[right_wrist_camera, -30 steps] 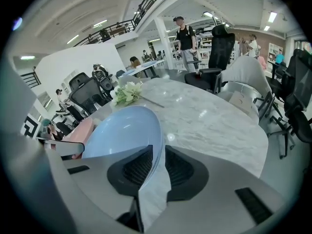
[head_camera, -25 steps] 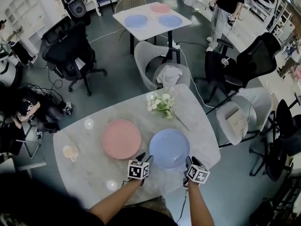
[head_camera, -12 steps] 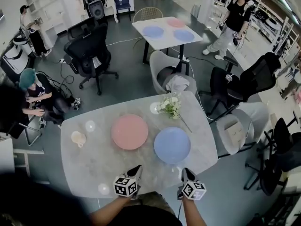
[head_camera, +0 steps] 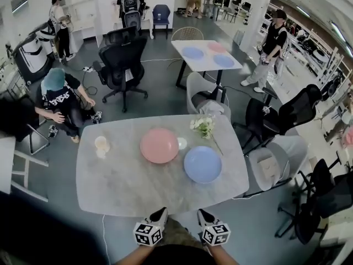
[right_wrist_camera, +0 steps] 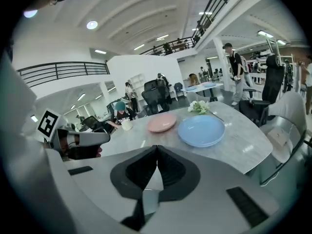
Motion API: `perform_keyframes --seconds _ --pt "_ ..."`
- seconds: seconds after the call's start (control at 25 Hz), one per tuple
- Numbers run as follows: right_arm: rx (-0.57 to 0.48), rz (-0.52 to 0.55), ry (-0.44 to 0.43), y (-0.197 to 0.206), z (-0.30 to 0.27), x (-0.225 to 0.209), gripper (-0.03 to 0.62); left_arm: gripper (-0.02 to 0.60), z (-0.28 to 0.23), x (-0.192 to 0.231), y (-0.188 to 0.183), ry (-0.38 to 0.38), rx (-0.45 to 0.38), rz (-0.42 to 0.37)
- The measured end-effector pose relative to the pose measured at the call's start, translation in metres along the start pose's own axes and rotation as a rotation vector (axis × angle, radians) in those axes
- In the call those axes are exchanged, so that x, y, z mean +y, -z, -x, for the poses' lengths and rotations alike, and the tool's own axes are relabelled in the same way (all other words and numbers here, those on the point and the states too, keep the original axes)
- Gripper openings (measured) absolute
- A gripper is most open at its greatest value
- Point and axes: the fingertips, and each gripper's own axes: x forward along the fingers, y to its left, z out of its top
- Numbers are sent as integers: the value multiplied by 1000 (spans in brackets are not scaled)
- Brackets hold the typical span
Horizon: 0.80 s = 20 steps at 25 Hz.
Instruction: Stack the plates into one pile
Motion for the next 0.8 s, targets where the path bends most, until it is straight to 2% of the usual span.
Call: perform_keyframes --seconds 0.16,0.32,0.52,0.8 --pt "-54 -35 14 2 16 3 14 15 21 -4 19 -35 3 29" --pt "-46 -61 19 12 19 -20 14 15 8 -8 13 -65 -3 -9" --pt "-47 -76 24 0 -7 -81 14 15 -52 2 -3 -100 0 -63" --pt "-39 -38 6 -65 -60 -182 14 15 -161 28 -26 -170 48 -79"
